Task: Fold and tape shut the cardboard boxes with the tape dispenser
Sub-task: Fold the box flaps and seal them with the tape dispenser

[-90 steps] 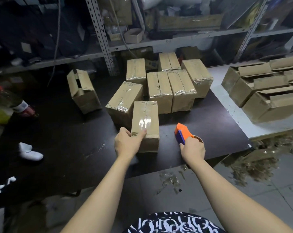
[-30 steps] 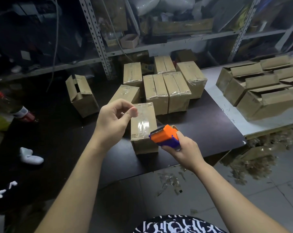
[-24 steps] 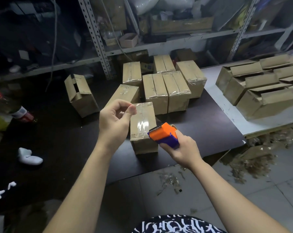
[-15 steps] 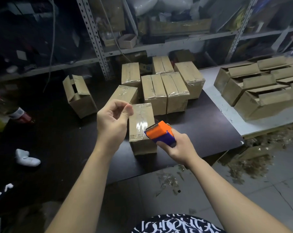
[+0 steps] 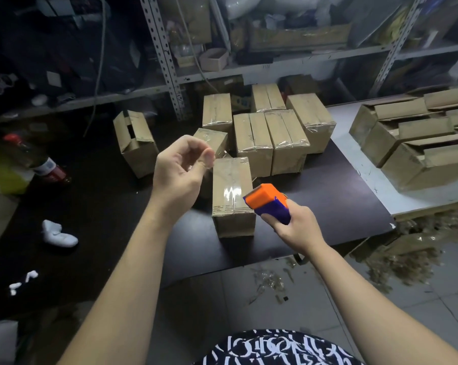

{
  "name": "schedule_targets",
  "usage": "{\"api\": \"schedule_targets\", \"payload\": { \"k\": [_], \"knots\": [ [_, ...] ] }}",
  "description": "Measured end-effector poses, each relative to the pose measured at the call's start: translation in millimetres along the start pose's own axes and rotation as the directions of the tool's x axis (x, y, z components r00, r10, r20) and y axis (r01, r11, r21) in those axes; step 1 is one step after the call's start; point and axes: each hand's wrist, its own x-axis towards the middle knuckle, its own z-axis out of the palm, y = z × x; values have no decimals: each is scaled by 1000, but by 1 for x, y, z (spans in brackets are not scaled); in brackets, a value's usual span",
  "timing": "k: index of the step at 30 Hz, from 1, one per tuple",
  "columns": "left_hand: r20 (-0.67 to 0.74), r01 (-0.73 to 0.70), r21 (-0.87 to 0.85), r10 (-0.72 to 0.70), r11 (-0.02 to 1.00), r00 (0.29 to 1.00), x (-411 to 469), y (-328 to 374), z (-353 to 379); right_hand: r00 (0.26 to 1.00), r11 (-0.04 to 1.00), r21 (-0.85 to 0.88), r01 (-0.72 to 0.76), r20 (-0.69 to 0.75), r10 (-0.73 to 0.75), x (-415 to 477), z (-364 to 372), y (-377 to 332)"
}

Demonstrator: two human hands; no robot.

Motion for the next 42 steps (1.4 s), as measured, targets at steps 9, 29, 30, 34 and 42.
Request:
{"api": "schedule_targets", "payload": {
  "k": [9,29,30,34,42],
  "knots": [
    [185,-33,-10,34,999,982,-6,-8,14,913,914,-16,-405,-65,404,26,-7,-32],
    [142,348,-228,-322,909,936,-19,-8,32,870,862,-143,-487,-167,464,10,46,33],
    [148,361,-233,-334,903,931,-22,-10,33,870,872,-106,-478,-193,453,8,46,33],
    [178,421,-226,-387,878,905,-28,-16,37,899,926,-68,-372,-275,341,6,41,28],
    [154,525,-240,-501,817,851,-38,-25,49,990,821,556,-129,20,141,10,17,-39]
  ]
}}
